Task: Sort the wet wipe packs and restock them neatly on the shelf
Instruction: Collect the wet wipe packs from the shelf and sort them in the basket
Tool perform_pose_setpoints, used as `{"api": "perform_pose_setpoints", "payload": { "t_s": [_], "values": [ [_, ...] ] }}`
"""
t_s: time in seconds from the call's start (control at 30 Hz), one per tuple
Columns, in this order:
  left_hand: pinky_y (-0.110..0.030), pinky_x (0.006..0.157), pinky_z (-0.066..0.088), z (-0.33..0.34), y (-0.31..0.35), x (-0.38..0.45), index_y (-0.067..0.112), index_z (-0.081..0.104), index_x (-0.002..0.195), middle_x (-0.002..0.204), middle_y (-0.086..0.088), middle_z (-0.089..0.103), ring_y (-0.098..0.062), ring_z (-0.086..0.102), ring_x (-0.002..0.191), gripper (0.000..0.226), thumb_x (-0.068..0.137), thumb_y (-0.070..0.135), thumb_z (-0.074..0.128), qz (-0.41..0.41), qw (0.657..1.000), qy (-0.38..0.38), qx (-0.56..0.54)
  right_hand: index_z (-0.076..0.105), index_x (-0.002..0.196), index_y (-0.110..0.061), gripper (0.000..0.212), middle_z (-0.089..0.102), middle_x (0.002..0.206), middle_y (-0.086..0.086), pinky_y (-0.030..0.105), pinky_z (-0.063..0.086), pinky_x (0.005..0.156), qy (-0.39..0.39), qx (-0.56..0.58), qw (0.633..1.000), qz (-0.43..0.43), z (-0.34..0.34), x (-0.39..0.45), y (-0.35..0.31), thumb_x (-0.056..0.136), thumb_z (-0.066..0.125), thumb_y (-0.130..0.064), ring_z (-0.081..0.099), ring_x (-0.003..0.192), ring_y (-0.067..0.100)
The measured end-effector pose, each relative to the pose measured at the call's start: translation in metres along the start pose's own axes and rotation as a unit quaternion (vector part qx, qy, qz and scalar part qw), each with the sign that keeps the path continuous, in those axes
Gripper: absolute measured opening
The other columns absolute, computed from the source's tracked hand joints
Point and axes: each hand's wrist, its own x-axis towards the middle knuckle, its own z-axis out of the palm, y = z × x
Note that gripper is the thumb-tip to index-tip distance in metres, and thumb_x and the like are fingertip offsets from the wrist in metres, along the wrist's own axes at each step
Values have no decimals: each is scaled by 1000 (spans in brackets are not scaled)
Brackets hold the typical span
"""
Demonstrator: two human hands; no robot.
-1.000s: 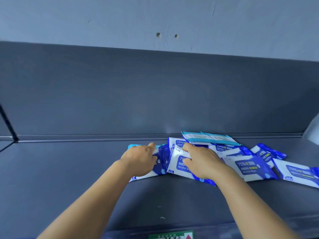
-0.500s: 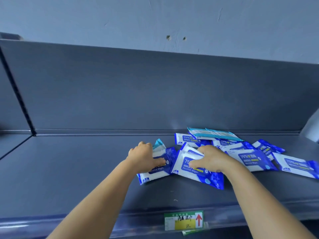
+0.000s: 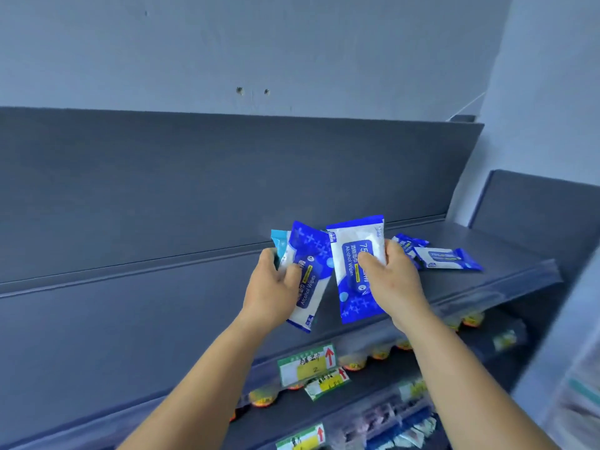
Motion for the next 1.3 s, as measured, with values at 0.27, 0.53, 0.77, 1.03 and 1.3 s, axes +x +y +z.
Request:
{"api": "perform_pose_setpoints", "payload": {
  "t_s": [0.27,0.53,0.77,1.03,1.3],
  "values": [
    [-21,52,50,83,21,-64,11,43,98,81,0,62,-3,61,59,8,97,17,48,21,986,-145,-73,58,101,-22,16,65,88,-12,30,48,69,151,7,987,55,-101,-67,39,85,59,-17,62,80,11],
    [-18,60,51,189,27,-145,20,48,96,88,6,67,0,62,64,12,94,9,52,41,954,-281,-92,58,104,-23,23,68,92,-7,28,48,73,259,-14,956,139,-211,-148,93,84,60,-11,64,80,11],
    [-45,71,58,288,37,-247,26,48,94,94,3,69,-20,70,79,14,90,14,55,-18,923,-379,-65,53,104,-32,23,66,98,-13,28,51,68,330,0,921,207,-317,-240,138,89,61,-16,64,84,5],
    [-35,72,57,400,33,-409,22,43,112,98,1,64,-18,66,86,29,91,7,56,-84,871,-481,-55,57,101,-26,18,69,98,-7,37,54,80,363,-50,882,296,-447,-366,206,87,65,-19,65,86,10],
    [-22,60,47,483,-4,-546,26,43,117,102,-1,62,-10,60,81,37,90,2,52,-111,811,-575,9,50,118,-22,28,63,102,-4,34,47,73,376,-62,825,417,-525,-483,282,91,60,-22,62,85,15]
  ]
}}
